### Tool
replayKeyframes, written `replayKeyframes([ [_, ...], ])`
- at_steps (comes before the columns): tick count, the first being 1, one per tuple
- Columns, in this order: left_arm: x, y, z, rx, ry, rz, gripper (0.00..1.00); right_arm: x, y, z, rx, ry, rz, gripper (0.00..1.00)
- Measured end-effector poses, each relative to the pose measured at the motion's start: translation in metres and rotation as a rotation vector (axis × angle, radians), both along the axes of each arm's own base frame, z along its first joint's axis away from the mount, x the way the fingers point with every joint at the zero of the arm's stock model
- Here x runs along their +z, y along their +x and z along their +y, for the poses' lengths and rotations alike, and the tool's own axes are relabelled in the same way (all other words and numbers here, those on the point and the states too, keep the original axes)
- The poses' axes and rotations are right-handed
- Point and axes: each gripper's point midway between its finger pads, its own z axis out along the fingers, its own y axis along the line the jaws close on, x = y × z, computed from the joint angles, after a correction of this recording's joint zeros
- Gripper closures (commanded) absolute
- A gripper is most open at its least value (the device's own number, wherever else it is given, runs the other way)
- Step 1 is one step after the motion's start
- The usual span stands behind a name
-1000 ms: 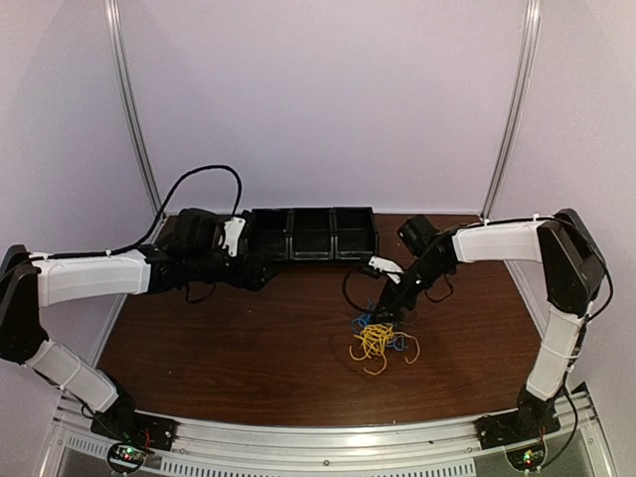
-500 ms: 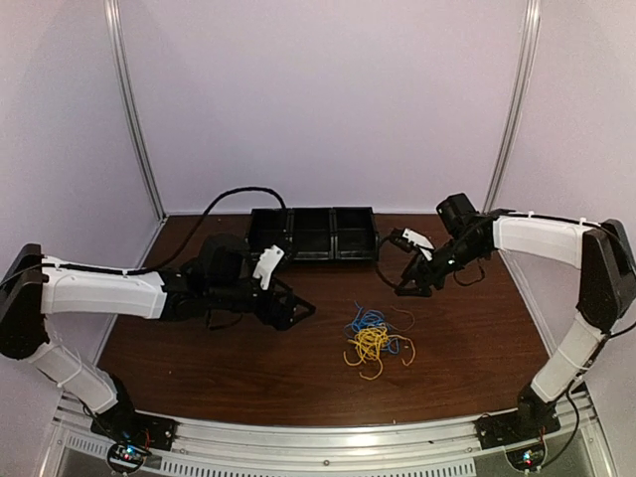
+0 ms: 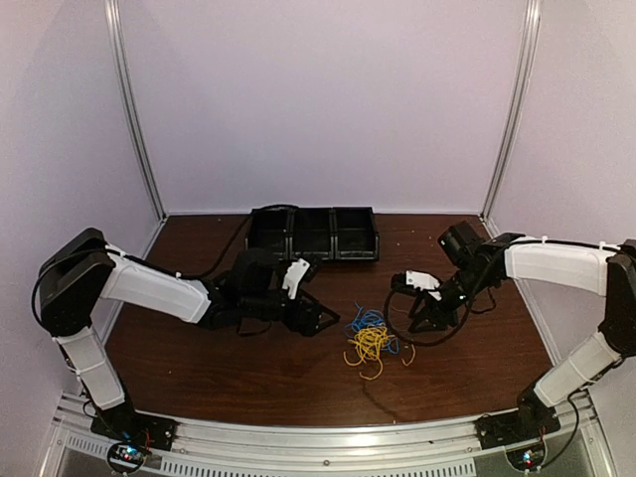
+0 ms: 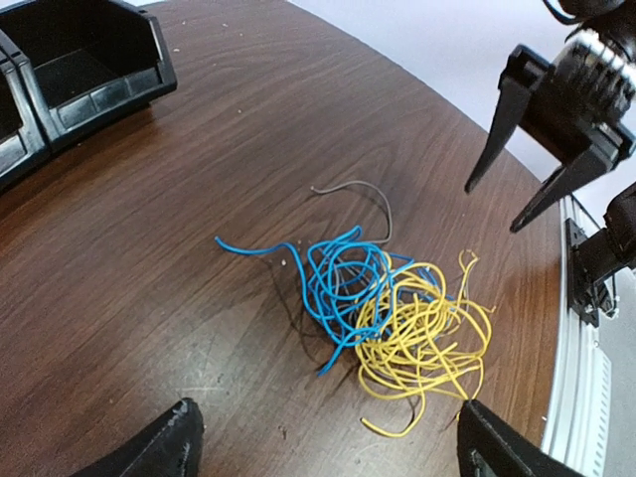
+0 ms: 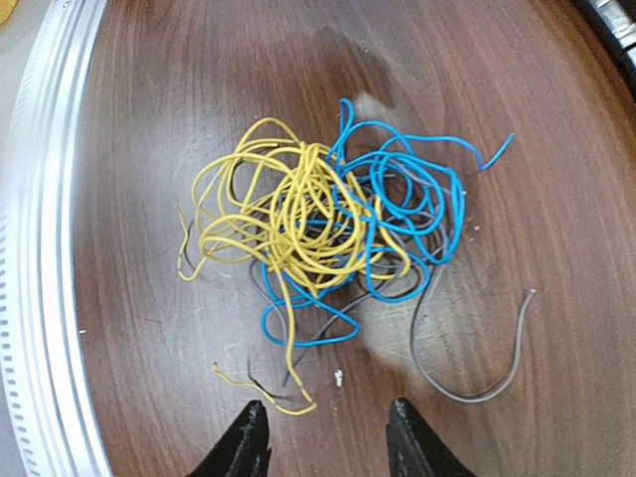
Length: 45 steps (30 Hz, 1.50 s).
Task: Untangle the cables
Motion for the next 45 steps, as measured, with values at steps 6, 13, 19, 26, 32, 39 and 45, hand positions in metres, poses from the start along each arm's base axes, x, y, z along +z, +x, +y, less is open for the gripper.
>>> replayKeyframes([
  [6,0.011,0.008,-0.017,-0.022,-0.045,-0.005,0.09,-0.019,-0.018,0.017,0.081,-0.045,0.032,0.61],
  [13,0.012,0.009,-0.017,-0.013,-0.043,-0.008,0.09,-0.027,-0.016,0.027,0.103,-0.055,0.041,0.61],
  [19,0.003,0.005,-0.012,-0.007,-0.030,0.012,0.09,-0.031,-0.010,0.031,0.101,-0.053,0.040,0.63],
  [26,0.001,0.004,-0.011,-0.006,-0.027,0.018,0.09,-0.039,-0.009,0.032,0.097,-0.062,0.067,0.68],
  [32,0.001,0.004,-0.011,-0.004,-0.029,0.020,0.09,-0.034,-0.009,0.036,0.104,-0.043,0.072,0.67],
  [39,-0.003,0.003,-0.009,-0.001,-0.025,0.031,0.09,-0.027,-0.006,0.042,0.109,-0.022,0.074,0.73],
  [45,-0.002,0.003,-0.009,-0.001,-0.028,0.029,0.09,-0.032,-0.006,0.043,0.105,-0.028,0.098,0.76],
])
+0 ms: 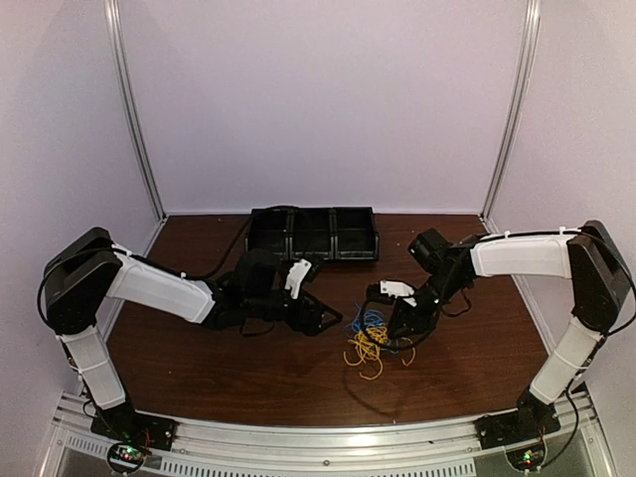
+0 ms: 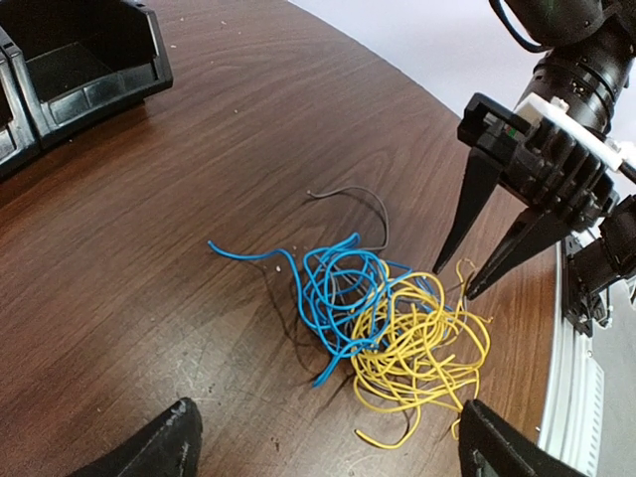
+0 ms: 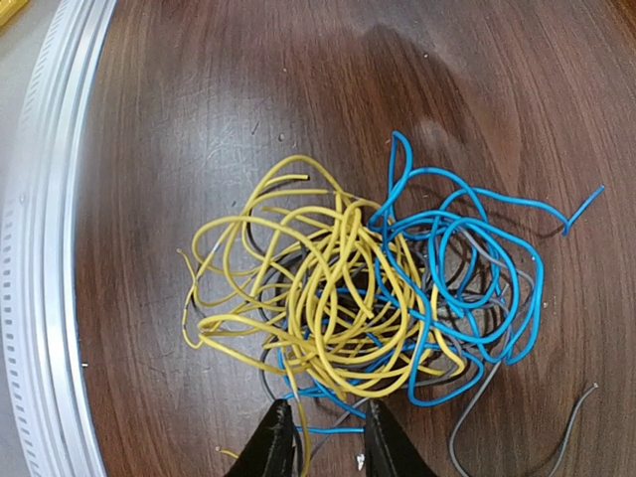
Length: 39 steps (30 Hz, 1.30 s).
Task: Untangle the cables
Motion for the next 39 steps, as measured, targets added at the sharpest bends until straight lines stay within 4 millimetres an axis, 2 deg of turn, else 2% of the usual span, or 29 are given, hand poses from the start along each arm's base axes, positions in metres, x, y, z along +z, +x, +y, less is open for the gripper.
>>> replayKeyframes([
  [6,0.000,0.000,0.000,0.000,-0.001,0.000,0.08,0.000,-0.001,0.000,-0.002,-0.001,0.010,0.99],
  [12,0.007,-0.004,-0.007,-0.011,-0.029,-0.019,0.02,0.009,-0.003,0.001,0.010,0.002,0.027,1.00],
  [15,0.024,-0.019,-0.024,-0.058,-0.094,-0.109,0.02,0.029,0.001,0.006,0.020,0.028,0.010,1.00],
  [19,0.055,-0.052,-0.050,-0.144,-0.226,-0.236,0.05,0.080,0.009,0.017,0.039,0.108,-0.065,1.00],
  [21,0.069,-0.058,-0.059,-0.161,-0.302,-0.288,0.10,0.112,0.011,0.023,0.053,0.166,-0.109,1.00],
  [24,0.074,-0.051,-0.068,-0.140,-0.360,-0.347,0.18,0.132,0.008,0.026,0.065,0.206,-0.121,1.00],
  [26,0.073,-0.044,-0.073,-0.115,-0.373,-0.378,0.26,0.136,0.004,0.026,0.072,0.217,-0.107,1.00],
  [32,0.069,-0.025,-0.089,-0.052,-0.400,-0.449,0.58,0.141,-0.007,0.026,0.085,0.226,-0.050,1.00],
  [35,0.071,-0.019,-0.095,-0.037,-0.417,-0.477,0.73,0.158,-0.008,0.030,0.096,0.258,-0.057,1.00],
  [39,0.068,-0.016,-0.099,-0.032,-0.417,-0.489,0.77,0.193,-0.006,0.037,0.115,0.331,-0.094,1.00],
])
